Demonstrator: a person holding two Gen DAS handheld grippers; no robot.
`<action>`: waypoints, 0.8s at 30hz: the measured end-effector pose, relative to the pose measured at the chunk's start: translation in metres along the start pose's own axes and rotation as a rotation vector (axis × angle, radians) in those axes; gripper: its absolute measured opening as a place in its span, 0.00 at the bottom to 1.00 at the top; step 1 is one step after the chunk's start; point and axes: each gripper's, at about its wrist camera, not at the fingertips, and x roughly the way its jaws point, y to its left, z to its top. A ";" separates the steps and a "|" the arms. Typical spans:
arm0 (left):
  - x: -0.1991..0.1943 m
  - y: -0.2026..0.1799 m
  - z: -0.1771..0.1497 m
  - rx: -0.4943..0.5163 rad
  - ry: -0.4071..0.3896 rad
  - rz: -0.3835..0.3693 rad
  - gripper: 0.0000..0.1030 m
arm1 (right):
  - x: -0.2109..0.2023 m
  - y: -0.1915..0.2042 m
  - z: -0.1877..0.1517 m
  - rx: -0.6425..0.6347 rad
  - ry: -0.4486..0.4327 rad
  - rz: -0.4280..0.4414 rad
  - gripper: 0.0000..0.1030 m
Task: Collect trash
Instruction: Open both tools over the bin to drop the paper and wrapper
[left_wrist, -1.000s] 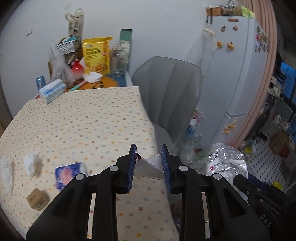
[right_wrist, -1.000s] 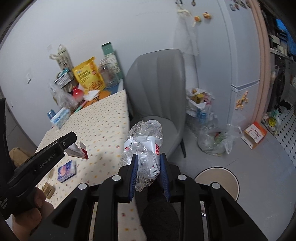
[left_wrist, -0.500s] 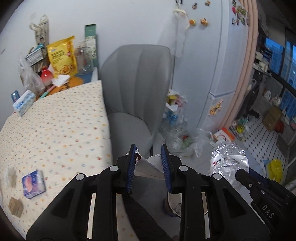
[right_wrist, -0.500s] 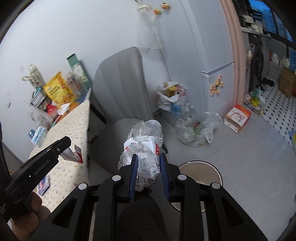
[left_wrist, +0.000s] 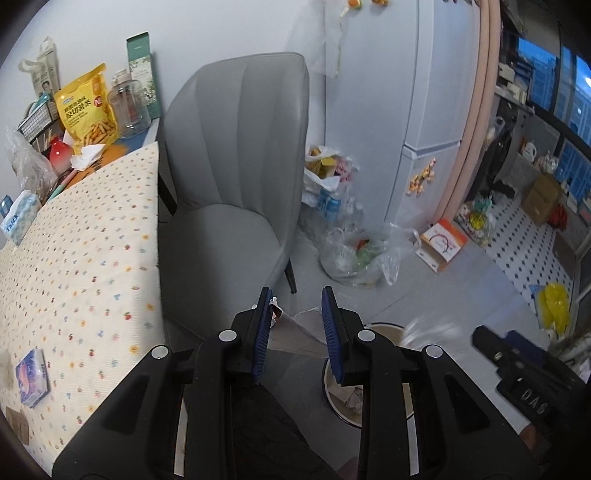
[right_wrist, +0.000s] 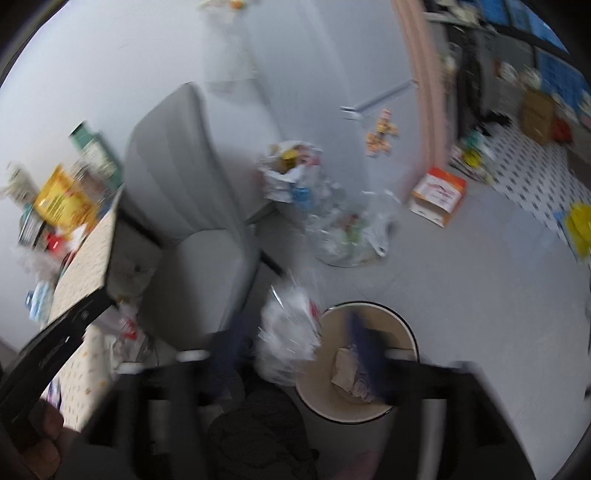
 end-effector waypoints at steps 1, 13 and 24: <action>0.003 -0.003 -0.001 0.004 0.007 0.001 0.26 | 0.001 -0.004 0.000 0.005 -0.004 -0.017 0.66; 0.019 -0.050 -0.005 0.079 0.048 -0.068 0.26 | -0.010 -0.046 -0.003 0.060 -0.027 -0.086 0.72; 0.027 -0.098 -0.008 0.139 0.098 -0.211 0.52 | -0.031 -0.090 0.002 0.132 -0.075 -0.148 0.73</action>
